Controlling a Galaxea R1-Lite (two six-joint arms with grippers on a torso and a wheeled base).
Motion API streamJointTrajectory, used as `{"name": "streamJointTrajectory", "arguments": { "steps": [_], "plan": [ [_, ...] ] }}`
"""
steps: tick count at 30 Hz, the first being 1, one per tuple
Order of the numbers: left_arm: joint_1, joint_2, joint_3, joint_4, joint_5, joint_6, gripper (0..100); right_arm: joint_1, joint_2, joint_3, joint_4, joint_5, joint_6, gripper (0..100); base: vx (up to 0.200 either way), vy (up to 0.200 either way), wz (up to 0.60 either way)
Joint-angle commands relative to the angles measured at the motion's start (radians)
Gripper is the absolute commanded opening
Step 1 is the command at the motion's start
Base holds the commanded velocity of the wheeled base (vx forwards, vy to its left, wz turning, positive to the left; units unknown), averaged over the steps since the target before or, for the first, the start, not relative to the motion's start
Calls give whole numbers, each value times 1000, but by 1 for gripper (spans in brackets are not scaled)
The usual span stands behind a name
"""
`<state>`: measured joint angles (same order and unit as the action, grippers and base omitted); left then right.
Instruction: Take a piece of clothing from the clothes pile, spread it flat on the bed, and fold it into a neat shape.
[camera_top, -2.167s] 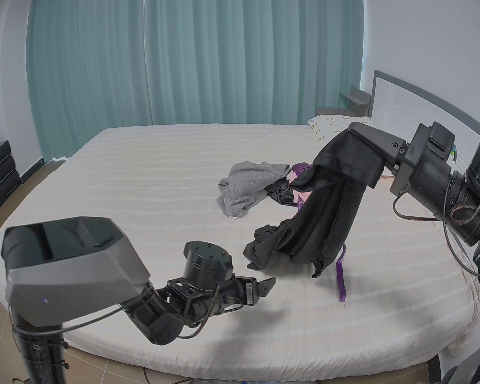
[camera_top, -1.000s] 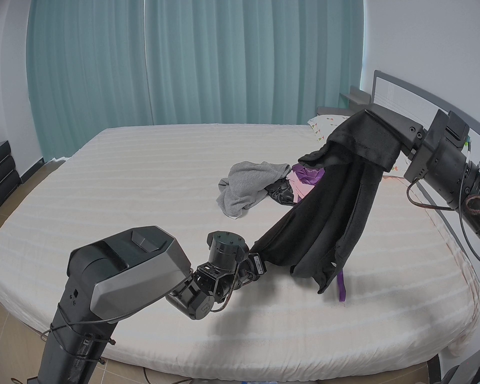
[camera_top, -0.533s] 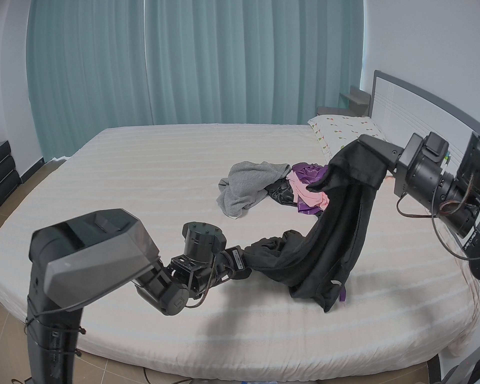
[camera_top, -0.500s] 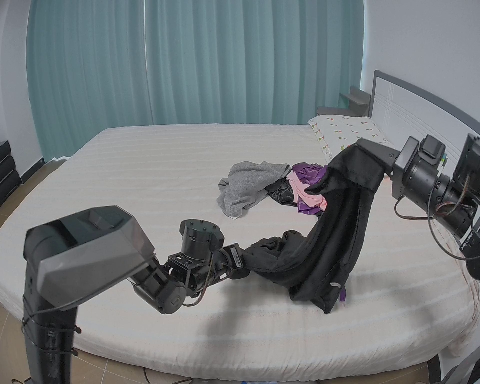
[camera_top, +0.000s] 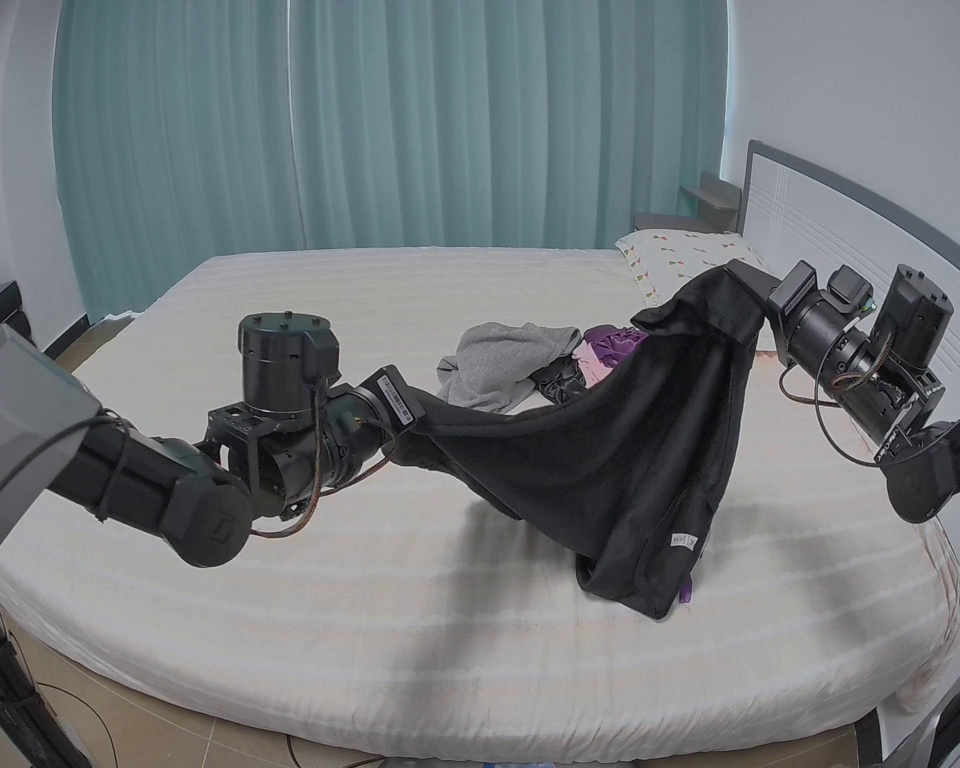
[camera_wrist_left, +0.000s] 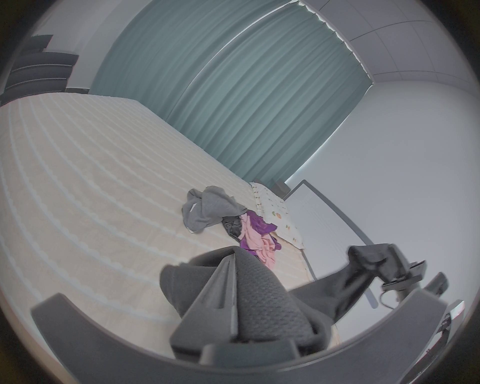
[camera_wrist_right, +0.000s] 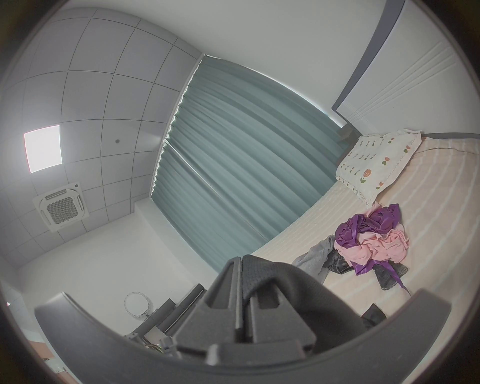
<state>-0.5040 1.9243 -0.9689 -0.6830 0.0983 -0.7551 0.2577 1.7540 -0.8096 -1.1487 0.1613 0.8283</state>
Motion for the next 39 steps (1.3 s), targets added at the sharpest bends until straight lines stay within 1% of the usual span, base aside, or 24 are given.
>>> {"name": "streamJointTrajectory", "arguments": {
  "steps": [1,4,5,6,8,11,13,16,20,24,29,32,34,39],
  "plan": [
    [1,-88,82,-3,0,-10,0,12,13,144,-20,0,5,0,0,0,0],
    [-2,-83,122,-20,0,-12,0,28,32,193,-20,1,6,0,0,0,0],
    [-10,-68,165,-44,0,-15,0,43,55,228,-22,1,23,0,0,0,0],
    [-10,-67,168,-46,0,-15,0,45,55,231,-22,1,26,0,0,0,0],
    [-27,-56,228,-90,3,-16,0,64,73,256,-22,1,81,0,0,0,0],
    [-33,-53,288,-136,0,-16,0,81,82,285,-20,7,127,0,0,0,0],
    [-36,-41,309,-142,0,-16,0,83,97,290,-20,11,130,0,0,0,0],
    [-36,-31,329,-150,0,-43,0,84,120,291,-20,7,132,0,0,0,0],
    [-36,-28,342,-150,-3,-61,0,92,108,314,-22,6,130,0,0,0,0],
    [-44,-25,369,-150,-3,-67,0,100,94,334,-20,3,130,0,-200,0,0],
    [-47,-36,378,-150,-2,-113,0,107,76,359,-22,1,130,0,-200,0,0],
    [-47,-37,392,-152,0,-113,0,112,67,365,-20,0,130,0,-200,0,0],
    [-47,-37,398,-156,1,-107,0,112,65,366,-20,0,130,0,0,0,0],
    [-47,-11,398,-224,4,-107,0,112,68,372,-20,0,129,0,0,0,0]
  ]
}}
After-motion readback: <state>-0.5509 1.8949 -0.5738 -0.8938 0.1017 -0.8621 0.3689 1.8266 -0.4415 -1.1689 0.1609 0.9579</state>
